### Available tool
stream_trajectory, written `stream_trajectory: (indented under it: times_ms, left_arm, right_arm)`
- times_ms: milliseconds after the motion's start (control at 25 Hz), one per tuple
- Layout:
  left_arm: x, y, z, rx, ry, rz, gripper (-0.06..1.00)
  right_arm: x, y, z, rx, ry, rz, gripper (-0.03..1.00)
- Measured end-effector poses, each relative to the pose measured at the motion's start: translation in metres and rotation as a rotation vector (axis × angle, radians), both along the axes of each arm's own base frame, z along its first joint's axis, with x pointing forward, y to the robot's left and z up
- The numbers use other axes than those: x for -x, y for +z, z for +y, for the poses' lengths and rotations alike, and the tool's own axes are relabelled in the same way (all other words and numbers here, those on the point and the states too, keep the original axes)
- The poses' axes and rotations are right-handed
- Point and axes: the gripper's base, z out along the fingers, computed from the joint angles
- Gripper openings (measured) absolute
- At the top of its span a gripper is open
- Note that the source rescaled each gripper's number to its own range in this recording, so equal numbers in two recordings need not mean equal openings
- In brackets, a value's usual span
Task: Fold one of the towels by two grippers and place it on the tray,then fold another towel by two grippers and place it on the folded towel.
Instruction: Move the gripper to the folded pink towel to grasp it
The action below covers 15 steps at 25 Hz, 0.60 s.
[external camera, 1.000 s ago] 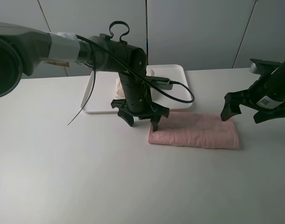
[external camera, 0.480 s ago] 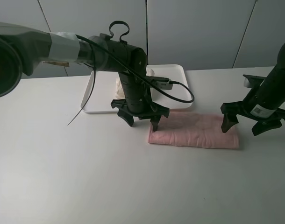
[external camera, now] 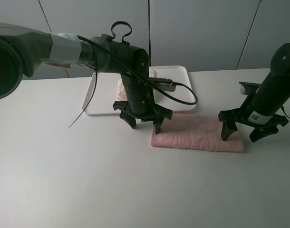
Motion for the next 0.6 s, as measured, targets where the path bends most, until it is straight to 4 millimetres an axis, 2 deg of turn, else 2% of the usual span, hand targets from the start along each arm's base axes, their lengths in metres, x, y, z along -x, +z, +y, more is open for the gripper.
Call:
stream_trajectory:
  times_ms: [360, 480, 600]
  left_arm:
    - [0.000, 0.000, 0.000, 0.000, 0.000, 0.000, 0.92]
    - [0.000, 0.000, 0.000, -0.001, 0.000, 0.001, 0.92]
    - [0.000, 0.000, 0.000, -0.001, 0.001, 0.004, 0.92]
  right_arm:
    - [-0.004, -0.009, 0.002, 0.051, -0.025, 0.019, 0.82]
    - [-0.005, -0.010, 0.002, 0.053, -0.039, 0.019, 0.71]
    - [-0.006, -0.012, 0.003, 0.038, -0.062, 0.024, 0.53]
